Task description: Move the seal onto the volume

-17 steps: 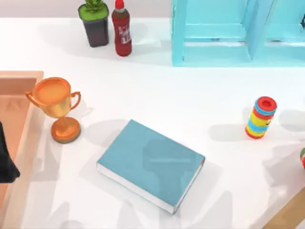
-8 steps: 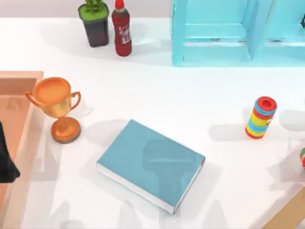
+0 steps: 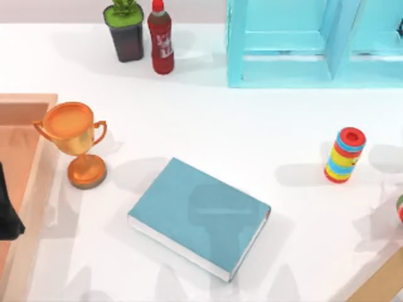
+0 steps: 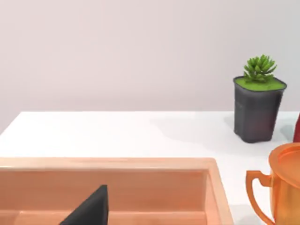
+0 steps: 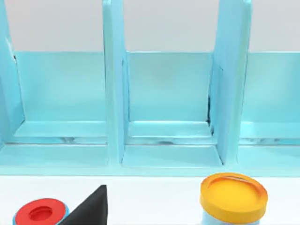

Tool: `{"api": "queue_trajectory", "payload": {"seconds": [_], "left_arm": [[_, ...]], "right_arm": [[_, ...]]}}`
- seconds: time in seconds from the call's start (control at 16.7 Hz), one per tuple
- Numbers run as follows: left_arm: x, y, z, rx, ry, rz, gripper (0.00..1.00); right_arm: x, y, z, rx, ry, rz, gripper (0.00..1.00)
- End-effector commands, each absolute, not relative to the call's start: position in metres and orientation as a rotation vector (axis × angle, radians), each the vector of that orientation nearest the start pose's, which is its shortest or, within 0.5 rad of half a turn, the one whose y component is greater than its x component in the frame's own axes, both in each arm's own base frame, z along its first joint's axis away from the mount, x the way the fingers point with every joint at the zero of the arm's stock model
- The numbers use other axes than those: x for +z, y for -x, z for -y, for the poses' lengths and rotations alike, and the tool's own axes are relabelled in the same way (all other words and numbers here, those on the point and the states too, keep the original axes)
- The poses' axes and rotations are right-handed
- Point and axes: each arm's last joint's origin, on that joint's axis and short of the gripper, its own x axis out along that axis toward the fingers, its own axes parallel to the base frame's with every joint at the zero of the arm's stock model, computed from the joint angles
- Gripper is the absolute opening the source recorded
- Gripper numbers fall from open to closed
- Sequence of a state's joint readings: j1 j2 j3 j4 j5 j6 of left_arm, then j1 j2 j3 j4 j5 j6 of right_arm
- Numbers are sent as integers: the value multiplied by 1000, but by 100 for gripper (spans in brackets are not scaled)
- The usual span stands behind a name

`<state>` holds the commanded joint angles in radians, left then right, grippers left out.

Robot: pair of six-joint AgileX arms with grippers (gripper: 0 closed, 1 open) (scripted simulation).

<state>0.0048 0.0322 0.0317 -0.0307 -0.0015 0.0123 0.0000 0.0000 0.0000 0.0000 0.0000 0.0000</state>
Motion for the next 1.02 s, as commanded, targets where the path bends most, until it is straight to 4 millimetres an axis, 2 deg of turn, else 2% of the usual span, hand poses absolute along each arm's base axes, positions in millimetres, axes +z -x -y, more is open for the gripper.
{"api": "queue_trajectory", "payload": {"seconds": [0.12, 0.3, 0.48, 0.6, 0.72, 0.84, 1.02], "left_arm": [[178, -107, -1, 17, -38, -99, 100], [209, -115, -4, 37, -86, -262, 100], [245, -140, -11, 54, -127, -494, 100], [264, -169, -19, 58, -141, -681, 100], [272, -205, -30, 53, -143, -880, 100], [270, -243, -43, 40, -132, -1074, 100], [257, -292, -64, 15, -96, -1314, 100]], "right_arm": [[160, -106, 1, 0, 0, 0, 100], [160, -106, 1, 0, 0, 0, 100], [160, -106, 1, 0, 0, 0, 100], [160, -106, 1, 0, 0, 0, 100], [160, -106, 1, 0, 0, 0, 100], [160, -106, 1, 0, 0, 0, 100], [160, -106, 1, 0, 0, 0, 100]]}}
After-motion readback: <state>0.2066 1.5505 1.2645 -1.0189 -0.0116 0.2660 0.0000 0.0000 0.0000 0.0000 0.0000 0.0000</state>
